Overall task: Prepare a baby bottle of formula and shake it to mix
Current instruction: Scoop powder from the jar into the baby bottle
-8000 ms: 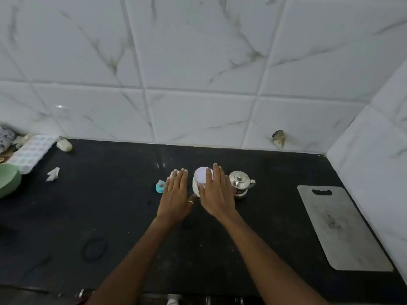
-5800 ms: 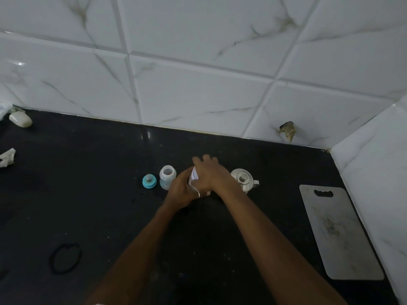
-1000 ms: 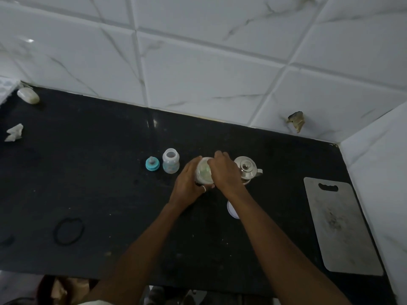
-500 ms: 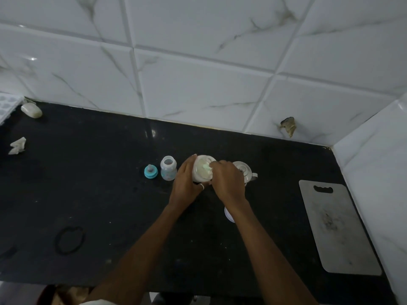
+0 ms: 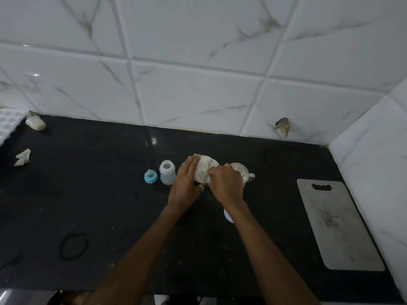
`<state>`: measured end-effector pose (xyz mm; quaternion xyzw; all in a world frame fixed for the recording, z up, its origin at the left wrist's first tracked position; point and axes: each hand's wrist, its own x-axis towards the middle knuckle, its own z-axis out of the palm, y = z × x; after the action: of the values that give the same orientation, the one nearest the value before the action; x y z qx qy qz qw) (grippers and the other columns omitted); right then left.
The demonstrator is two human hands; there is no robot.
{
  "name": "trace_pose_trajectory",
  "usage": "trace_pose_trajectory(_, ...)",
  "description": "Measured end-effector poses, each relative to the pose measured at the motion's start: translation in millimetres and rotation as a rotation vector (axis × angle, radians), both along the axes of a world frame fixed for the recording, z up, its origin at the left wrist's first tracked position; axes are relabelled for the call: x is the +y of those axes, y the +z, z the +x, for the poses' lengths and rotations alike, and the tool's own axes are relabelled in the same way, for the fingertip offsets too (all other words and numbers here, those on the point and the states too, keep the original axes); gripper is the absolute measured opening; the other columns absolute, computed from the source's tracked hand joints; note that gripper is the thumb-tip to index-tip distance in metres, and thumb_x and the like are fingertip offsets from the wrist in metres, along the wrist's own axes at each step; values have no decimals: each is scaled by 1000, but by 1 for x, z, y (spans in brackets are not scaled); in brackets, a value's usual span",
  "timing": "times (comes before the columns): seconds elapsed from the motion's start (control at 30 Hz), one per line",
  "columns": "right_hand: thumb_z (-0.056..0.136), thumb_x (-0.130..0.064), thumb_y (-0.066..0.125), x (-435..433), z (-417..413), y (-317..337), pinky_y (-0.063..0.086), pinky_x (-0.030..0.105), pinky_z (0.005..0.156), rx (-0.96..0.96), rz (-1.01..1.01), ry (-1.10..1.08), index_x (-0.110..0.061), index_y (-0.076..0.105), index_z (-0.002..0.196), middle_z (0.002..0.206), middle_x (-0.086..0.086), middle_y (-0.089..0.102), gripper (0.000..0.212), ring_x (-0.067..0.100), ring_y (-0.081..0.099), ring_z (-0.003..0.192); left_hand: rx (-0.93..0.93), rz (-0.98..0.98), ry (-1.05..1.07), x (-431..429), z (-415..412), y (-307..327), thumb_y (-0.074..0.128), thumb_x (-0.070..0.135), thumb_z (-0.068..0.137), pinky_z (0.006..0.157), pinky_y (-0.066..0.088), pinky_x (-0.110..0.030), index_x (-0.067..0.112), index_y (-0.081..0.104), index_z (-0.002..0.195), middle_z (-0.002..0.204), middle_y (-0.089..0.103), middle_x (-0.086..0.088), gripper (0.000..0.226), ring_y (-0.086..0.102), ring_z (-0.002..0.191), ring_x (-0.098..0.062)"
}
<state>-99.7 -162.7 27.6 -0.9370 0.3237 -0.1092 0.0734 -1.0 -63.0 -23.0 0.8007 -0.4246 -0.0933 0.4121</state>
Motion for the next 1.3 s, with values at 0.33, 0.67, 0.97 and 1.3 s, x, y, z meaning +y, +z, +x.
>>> trace_pose_trajectory(0.33, 91, -11, 64, 0, -1, -6, 60, 33, 73, -178, 267, -63, -21, 81, 102, 97, -3, 80, 23, 14, 73, 88, -16, 20, -16, 3, -4, 3, 84, 8, 73, 117, 36, -43, 22, 28, 155, 160, 32, -2, 100, 30, 148, -20)
trace_pose_trajectory(0.67, 86, -12, 72, -9, 1, 3, 54, 22, 74, -398, 650, -303, -18, 80, 96, 93, -3, 79, 14, 12, 73, 89, -30, 78, 66, 3, -8, 6, 86, 27, 72, 114, 39, -47, 10, 32, 153, 155, 41, -9, 99, 40, 142, -25)
trace_pose_trajectory(0.97, 88, -3, 65, -19, -2, 14, 60, 33, 82, -485, 643, -372, -11, 81, 96, 86, 2, 79, 20, 16, 74, 84, 110, 95, 177, -4, -1, -6, 85, 54, 66, 103, 50, -42, 17, 41, 144, 142, 55, -2, 96, 51, 132, -18)
trace_pose_trajectory(1.3, 91, -7, 67, -22, -5, 13, 62, 39, 80, -505, 719, -448, -15, 80, 97, 84, 0, 77, 17, 15, 73, 81, 147, 33, 153, -7, -2, -16, 87, 44, 69, 103, 47, -31, 24, 46, 137, 133, 60, 4, 82, 54, 125, -12)
